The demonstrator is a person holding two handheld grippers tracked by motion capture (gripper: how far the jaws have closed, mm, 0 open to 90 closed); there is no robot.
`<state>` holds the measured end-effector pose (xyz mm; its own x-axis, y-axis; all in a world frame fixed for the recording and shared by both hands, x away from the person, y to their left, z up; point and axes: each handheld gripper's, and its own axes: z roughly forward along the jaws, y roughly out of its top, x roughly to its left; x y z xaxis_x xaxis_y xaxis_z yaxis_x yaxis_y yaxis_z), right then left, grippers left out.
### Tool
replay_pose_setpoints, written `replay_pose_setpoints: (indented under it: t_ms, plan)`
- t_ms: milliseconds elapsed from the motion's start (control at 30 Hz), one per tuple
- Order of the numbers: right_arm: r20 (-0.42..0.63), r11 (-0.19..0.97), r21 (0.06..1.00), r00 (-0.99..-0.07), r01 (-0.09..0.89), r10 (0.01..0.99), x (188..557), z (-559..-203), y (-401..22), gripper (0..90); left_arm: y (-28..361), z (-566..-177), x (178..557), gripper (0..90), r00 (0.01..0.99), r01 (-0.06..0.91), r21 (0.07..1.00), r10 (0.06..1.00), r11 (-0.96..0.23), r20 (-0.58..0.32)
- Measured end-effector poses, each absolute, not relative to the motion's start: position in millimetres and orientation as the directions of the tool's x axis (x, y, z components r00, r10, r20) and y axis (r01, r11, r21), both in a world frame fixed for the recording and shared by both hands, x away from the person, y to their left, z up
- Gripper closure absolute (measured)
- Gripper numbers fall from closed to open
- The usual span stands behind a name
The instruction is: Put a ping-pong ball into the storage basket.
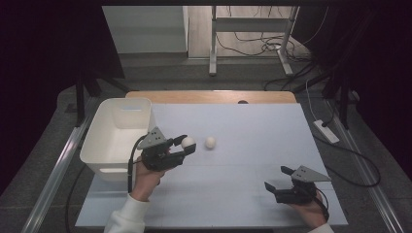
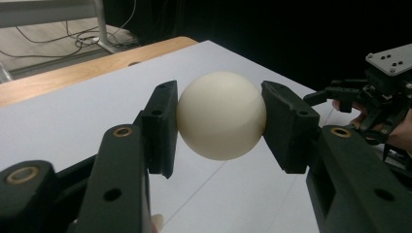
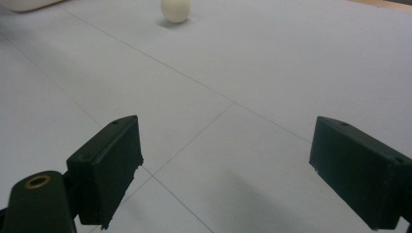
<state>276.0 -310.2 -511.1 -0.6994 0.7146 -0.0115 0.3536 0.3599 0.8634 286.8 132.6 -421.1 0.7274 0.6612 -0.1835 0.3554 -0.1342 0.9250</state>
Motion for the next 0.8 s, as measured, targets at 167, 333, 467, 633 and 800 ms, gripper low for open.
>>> replay_pose_setpoints:
  t_ms: [167, 333, 467, 633, 800]
  plan:
    - [-0.013, 0.367, 0.86, -0.705, 0.354, 0.709, 276, -511, -309, 11.3, 136, -413, 289, 50.6, 0.714, 0.353, 0.928, 0.676, -0.121, -0.183]
    - [-0.005, 0.358, 0.862, -0.702, 0.358, 0.712, 276, -511, -310, 11.4, 142, -405, 290, 50.6, 0.709, 0.347, 0.933, 0.678, -0.096, -0.194]
    - [-0.001, 0.357, 0.86, -0.699, 0.365, 0.715, 276, -512, -311, 11.4, 145, -401, 289, 50.6, 0.697, 0.333, 0.939, 0.693, -0.087, -0.183]
    - [-0.005, 0.362, 0.856, -0.695, 0.37, 0.719, 277, -512, -310, 11.5, 150, -396, 290, 50.6, 0.687, 0.323, 0.941, 0.708, -0.1, -0.161]
    - [-0.001, 0.358, 0.859, -0.698, 0.366, 0.716, 277, -513, -310, 11.5, 153, -393, 291, 50.6, 0.684, 0.323, 0.941, 0.712, -0.102, -0.158]
